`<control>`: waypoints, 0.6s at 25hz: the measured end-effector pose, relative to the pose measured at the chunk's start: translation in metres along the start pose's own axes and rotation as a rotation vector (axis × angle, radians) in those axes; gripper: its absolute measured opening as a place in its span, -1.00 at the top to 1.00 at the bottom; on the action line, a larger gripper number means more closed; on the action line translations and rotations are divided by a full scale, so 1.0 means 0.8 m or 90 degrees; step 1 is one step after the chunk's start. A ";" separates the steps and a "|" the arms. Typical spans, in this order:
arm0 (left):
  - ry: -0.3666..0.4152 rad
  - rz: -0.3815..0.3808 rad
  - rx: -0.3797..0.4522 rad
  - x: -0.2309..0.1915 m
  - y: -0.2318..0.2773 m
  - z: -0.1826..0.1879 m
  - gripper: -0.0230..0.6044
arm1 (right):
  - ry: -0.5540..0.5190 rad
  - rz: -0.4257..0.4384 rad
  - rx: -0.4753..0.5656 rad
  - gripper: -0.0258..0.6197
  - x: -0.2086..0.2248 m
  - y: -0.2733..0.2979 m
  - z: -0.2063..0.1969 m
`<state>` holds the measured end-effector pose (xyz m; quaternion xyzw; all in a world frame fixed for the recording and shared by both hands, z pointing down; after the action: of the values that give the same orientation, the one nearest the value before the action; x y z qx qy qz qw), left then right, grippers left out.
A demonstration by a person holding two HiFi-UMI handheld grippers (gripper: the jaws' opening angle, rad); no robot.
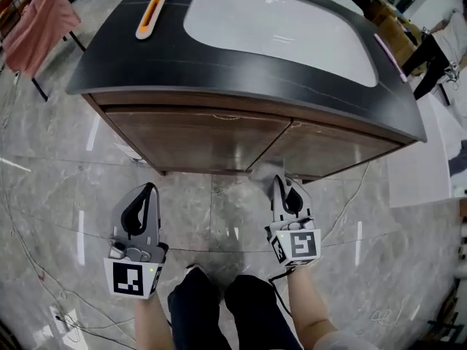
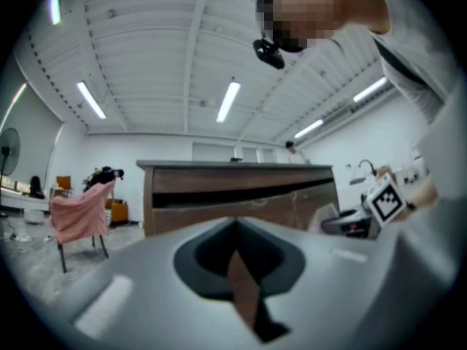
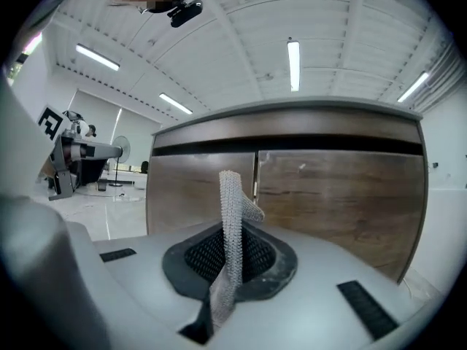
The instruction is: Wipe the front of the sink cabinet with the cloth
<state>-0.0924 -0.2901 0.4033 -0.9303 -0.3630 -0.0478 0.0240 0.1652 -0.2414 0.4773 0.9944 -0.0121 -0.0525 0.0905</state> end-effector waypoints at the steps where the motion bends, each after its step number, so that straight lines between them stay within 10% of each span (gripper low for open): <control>1: -0.005 -0.005 -0.003 0.001 -0.002 0.012 0.91 | 0.004 -0.004 0.000 0.90 0.002 -0.008 0.015; 15: -0.051 -0.003 -0.032 0.031 -0.024 0.224 0.91 | 0.003 0.000 0.007 0.90 0.027 -0.126 0.254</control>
<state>-0.0743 -0.2447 0.2276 -0.9310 -0.3642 -0.0199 -0.0142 0.1664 -0.1795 0.2585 0.9951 -0.0119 -0.0501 0.0850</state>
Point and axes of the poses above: the fingertips, and each gripper's own axes: y forward along the fingers, x to its right, z out of its top, the point moved 1 cm from there along -y, backward along the fingers, and after that the axes turned 2 degrees about -x, right-handed, at the moved point
